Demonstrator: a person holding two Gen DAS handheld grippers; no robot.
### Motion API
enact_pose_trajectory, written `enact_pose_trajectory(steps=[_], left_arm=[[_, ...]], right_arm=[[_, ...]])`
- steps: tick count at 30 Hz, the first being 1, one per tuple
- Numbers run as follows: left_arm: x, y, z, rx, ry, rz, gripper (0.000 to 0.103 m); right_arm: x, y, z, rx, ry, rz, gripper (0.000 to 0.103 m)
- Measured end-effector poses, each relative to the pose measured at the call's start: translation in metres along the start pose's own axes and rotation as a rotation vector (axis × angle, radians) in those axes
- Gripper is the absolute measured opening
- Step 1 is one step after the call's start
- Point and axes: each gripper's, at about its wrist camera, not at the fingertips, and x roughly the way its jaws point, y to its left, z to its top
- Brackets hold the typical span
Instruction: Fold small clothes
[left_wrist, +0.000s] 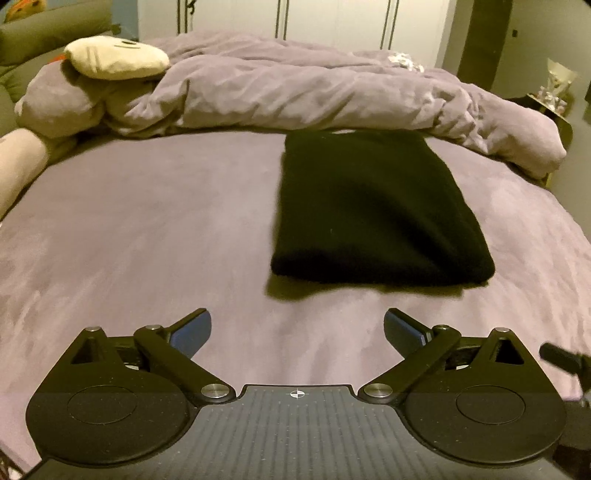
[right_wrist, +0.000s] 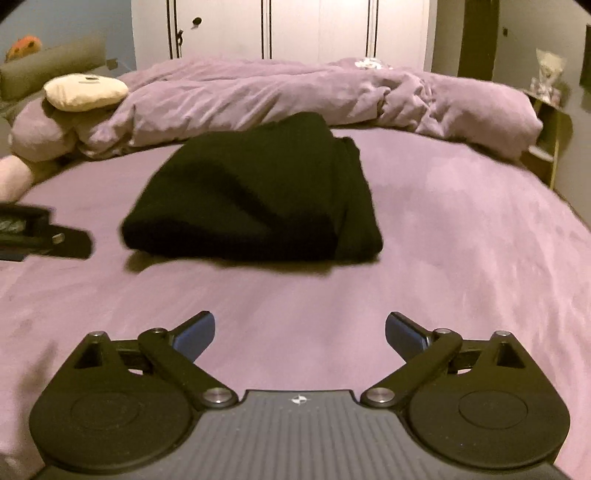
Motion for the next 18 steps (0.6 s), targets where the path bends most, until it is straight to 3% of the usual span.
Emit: enact_pose_trajectory(steps=[5, 9, 13, 18], left_arm=[[-0.013, 0.001, -0.003, 0.010, -0.007, 0.043, 0.103], [-0.021, -0.001, 0.001, 0.030, -0.021, 0.067, 0.103], [-0.025, -0.009, 0.004, 0.072, -0.028, 0.086, 0.103], [0.003, -0.018, 0.005, 0.114, 0.122, 0.107, 0.103]], right_arm=[[-0.015, 0.007, 0.005, 0.041, 0.038, -0.049, 0.099], [-0.010, 0.016, 0.024, -0.003, 0.143, -0.084, 0.099], [-0.011, 0.020, 0.024, -0.017, 0.143, -0.094, 0.099], [0.002, 0.012, 0.023, 0.022, 0.210, -0.123, 0.099]])
